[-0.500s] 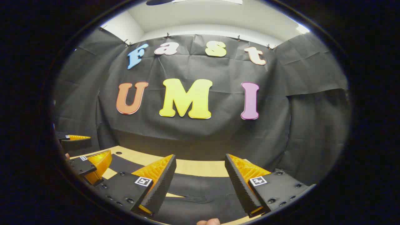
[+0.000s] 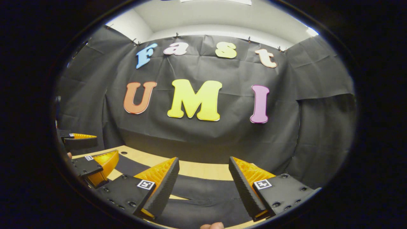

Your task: Grasp the waist and the cuffs of the jeans and fold them to make the two legs overlap; first hold the waist and fold one-third of the jeans toward the cuffs, then hold the cuffs and fold the remaining one-third in the same direction to finish folding.

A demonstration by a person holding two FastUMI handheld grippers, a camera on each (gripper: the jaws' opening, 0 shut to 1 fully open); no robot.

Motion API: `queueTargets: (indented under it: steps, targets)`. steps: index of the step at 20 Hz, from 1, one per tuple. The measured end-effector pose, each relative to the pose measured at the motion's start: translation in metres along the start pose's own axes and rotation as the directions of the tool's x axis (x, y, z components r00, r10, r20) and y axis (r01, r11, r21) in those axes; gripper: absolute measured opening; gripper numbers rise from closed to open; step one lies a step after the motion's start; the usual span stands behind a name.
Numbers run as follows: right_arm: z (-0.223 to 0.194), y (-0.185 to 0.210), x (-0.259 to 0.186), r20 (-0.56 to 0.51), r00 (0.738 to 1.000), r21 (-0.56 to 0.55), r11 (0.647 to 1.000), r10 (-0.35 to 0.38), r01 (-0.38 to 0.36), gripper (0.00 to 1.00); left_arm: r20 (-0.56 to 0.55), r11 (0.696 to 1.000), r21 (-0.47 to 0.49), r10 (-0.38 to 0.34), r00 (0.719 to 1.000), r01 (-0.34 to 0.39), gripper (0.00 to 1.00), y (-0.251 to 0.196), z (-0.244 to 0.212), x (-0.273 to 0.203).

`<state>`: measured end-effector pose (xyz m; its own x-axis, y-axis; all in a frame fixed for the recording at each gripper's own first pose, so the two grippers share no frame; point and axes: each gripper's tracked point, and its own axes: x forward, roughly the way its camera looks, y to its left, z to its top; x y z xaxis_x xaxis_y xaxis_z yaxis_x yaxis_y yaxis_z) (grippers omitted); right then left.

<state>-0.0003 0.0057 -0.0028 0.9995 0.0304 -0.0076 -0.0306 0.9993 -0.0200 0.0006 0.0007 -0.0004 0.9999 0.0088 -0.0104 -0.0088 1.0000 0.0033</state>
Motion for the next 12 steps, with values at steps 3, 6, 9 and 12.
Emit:
queueTargets:
  steps: [3, 6, 9, 12]
  targets:
    - [-0.005, 0.002, 0.002, -0.014, 1.0, 0.0, 1.0, 0.004, -0.004, 0.97, -0.01, 1.0, -0.005, 0.004, 1.0, -0.004, 0.99, 0.003, -0.003, 0.001]
    - [-0.008, 0.005, 0.003, -0.024, 1.0, -0.002, 1.0, 0.01, -0.01, 0.95, -0.027, 1.0, -0.013, 0.013, 1.0, -0.013, 0.99, 0.006, -0.009, 0.001]
    - [-0.01, 0.009, 0.006, -0.031, 0.999, -0.005, 1.0, 0.024, -0.024, 0.95, -0.039, 0.999, -0.018, 0.026, 0.999, -0.027, 0.99, 0.011, -0.012, 0.001]
    - [-0.01, 0.011, 0.008, -0.033, 0.999, -0.006, 0.999, 0.034, -0.034, 0.95, -0.041, 0.999, -0.01, 0.037, 0.999, -0.037, 0.99, 0.013, -0.012, 0.001]
